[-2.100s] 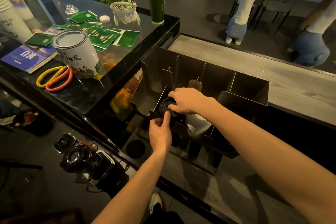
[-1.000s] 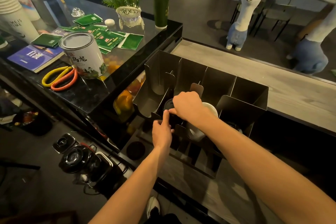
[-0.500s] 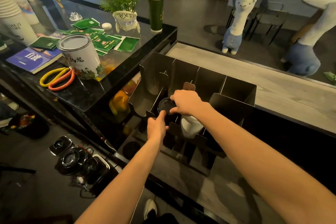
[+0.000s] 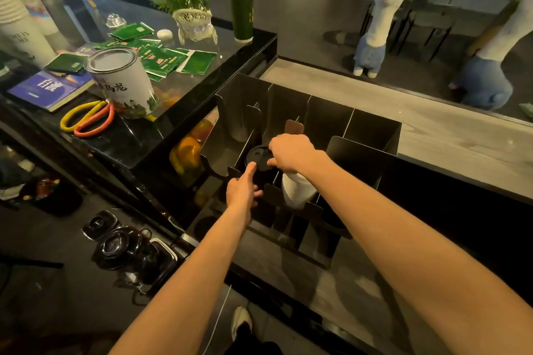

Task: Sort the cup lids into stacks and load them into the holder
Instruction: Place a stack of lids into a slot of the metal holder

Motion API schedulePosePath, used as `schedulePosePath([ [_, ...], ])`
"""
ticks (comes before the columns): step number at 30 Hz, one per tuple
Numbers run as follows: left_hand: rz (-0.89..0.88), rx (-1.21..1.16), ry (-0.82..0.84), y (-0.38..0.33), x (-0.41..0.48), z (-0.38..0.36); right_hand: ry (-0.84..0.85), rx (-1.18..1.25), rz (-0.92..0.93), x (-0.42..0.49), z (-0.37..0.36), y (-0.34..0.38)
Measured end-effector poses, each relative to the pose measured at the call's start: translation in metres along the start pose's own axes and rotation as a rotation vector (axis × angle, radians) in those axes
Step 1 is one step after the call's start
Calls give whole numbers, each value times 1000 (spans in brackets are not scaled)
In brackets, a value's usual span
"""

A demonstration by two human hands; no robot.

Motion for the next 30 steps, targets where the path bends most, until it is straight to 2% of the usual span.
schedulePosePath([
  [5, -24, 26, -9, -4, 0, 2, -13, -8, 3, 0, 1, 1],
  [14, -173, -5, -30, -6, -1, 23, -286, 95, -56, -12, 2, 5],
  [20, -285, -122, -25, 0, -7, 40, -560, 437, 16, -37, -4, 37],
  [23, -315, -148, -40, 12, -6, 56, -542, 578, 56, -37, -22, 62],
  [30, -299, -74, -103, 41, 14, 97, -340, 809, 180, -18, -57, 107],
])
Point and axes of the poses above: each hand's wrist, its own x-axis towards the middle knuckle, its own z-axis out of the back of the hand, y = z × x, the point moved 5 cm from there along x, towards the middle knuckle, and after that the axes turned 3 degrees about y, right-handed, at the moved point
